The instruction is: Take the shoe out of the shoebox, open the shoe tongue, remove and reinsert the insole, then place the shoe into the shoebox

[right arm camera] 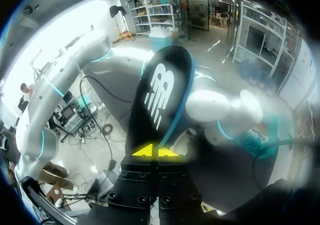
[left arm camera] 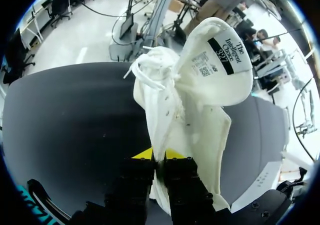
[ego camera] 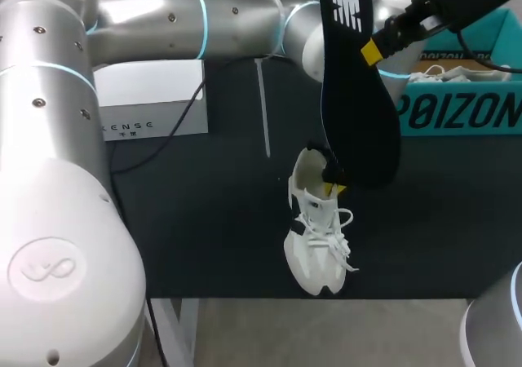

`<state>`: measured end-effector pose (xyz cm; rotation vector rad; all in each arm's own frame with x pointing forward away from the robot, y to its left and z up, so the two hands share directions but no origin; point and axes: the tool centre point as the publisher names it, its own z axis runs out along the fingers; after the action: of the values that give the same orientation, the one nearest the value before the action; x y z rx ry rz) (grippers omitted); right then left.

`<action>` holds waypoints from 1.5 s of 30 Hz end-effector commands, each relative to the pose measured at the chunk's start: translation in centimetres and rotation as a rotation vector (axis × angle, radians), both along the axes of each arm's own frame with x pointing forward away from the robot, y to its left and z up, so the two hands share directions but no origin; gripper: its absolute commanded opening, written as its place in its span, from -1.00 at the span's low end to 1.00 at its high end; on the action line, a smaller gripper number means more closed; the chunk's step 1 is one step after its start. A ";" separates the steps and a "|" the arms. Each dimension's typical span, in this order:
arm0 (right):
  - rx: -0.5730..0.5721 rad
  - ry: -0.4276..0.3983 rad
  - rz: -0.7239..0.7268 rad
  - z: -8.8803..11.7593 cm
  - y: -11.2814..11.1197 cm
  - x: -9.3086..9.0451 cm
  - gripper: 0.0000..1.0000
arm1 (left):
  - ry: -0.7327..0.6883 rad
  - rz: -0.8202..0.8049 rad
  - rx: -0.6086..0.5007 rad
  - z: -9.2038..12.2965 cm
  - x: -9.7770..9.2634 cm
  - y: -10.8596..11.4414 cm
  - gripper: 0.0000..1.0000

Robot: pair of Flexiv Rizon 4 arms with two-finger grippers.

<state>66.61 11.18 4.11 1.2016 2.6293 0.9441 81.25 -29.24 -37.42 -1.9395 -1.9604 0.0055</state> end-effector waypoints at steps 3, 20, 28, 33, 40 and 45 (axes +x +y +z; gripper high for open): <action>-0.001 0.003 0.000 0.0 0.1 0.1 -1.00 | -0.015 0.006 0.015 0.4 0.5 -0.3 1.00; -0.001 0.003 0.000 0.0 0.1 0.1 -1.00 | -0.307 0.194 -0.379 10.0 4.0 1.3 1.00; -0.001 0.003 0.000 0.0 0.1 0.1 -1.00 | -0.384 0.378 -0.603 12.7 3.7 4.1 1.00; -0.001 0.003 0.000 0.0 0.1 0.1 -1.00 | -0.370 0.389 -0.617 12.2 3.6 4.8 1.00; -0.001 0.003 0.000 0.0 0.1 0.1 -1.00 | -0.335 0.396 -0.727 11.9 3.5 5.8 1.00; -0.001 0.003 0.000 0.0 0.1 0.1 -1.00 | -0.336 0.423 -0.876 11.7 3.8 6.9 1.00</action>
<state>66.61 11.18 4.11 1.2017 2.6292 0.9442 85.10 -23.55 -25.54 -1.8874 -2.6946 0.3598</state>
